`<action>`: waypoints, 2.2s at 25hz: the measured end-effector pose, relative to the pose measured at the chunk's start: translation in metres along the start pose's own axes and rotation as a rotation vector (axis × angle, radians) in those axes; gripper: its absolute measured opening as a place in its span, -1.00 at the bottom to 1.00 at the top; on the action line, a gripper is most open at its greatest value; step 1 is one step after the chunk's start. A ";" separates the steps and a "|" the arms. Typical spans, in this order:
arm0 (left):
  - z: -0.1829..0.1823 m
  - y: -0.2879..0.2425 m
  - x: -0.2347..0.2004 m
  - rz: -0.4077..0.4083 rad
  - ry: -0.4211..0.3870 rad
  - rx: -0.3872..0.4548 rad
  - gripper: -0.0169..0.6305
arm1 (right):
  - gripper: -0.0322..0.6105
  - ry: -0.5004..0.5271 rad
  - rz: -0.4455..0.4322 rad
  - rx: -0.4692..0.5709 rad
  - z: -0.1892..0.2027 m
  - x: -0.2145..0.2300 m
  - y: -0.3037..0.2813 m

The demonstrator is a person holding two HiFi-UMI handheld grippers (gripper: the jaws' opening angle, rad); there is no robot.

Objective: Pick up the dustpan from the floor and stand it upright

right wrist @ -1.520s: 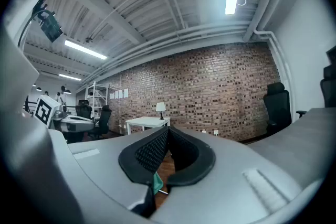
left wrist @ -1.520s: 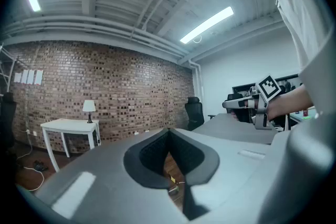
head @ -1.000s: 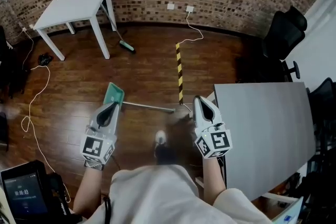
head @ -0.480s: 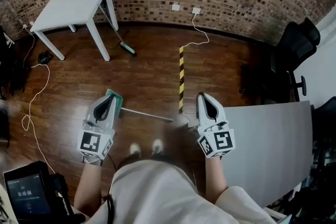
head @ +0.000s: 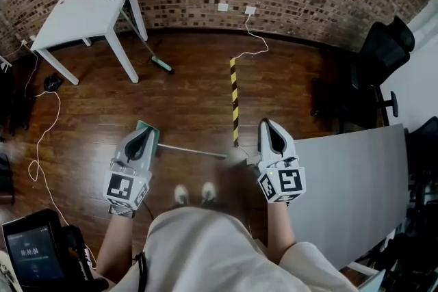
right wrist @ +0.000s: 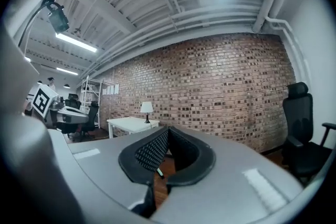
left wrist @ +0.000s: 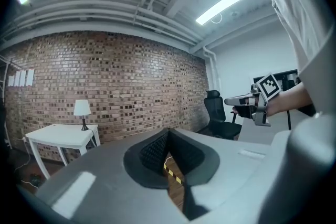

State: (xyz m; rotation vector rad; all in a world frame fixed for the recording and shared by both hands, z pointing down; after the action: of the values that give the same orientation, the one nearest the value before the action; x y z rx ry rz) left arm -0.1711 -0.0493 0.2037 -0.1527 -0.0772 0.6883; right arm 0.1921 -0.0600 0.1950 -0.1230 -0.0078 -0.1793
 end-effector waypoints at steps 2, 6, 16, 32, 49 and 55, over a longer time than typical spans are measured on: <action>0.004 -0.002 -0.009 0.024 0.013 -0.005 -0.95 | -0.86 0.011 0.036 -0.025 0.003 -0.003 -0.002; 0.019 -0.012 -0.032 0.087 0.021 -0.014 -0.95 | -0.85 0.011 0.088 -0.045 0.021 -0.010 -0.007; 0.110 -0.094 -0.054 0.214 0.055 -0.086 -0.95 | -0.54 0.034 0.169 -0.164 0.145 0.004 -0.014; 0.467 -0.259 0.005 0.330 0.123 -0.218 -0.95 | -0.40 0.027 0.163 -0.419 0.552 0.074 -0.058; 0.743 -0.342 0.028 0.401 0.083 -0.202 -0.95 | -0.31 0.058 0.092 -0.470 0.896 0.070 -0.071; 0.794 -0.355 0.023 0.360 0.077 -0.201 -0.95 | -0.27 0.070 0.050 -0.438 0.939 0.068 -0.067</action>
State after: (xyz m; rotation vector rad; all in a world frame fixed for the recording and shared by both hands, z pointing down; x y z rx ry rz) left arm -0.0270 -0.2139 1.0455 -0.3922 -0.0449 1.0330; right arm 0.2499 -0.0217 1.1365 -0.5532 0.1045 -0.1328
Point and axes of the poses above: the fingertips, and each gripper's own axes: y backward along the fingers, x to its right, z out of its underside, the point moved 10 cm from there along y, backward along the fingers, and after that the axes turned 11 degrees about z, right-handed, at the moved point
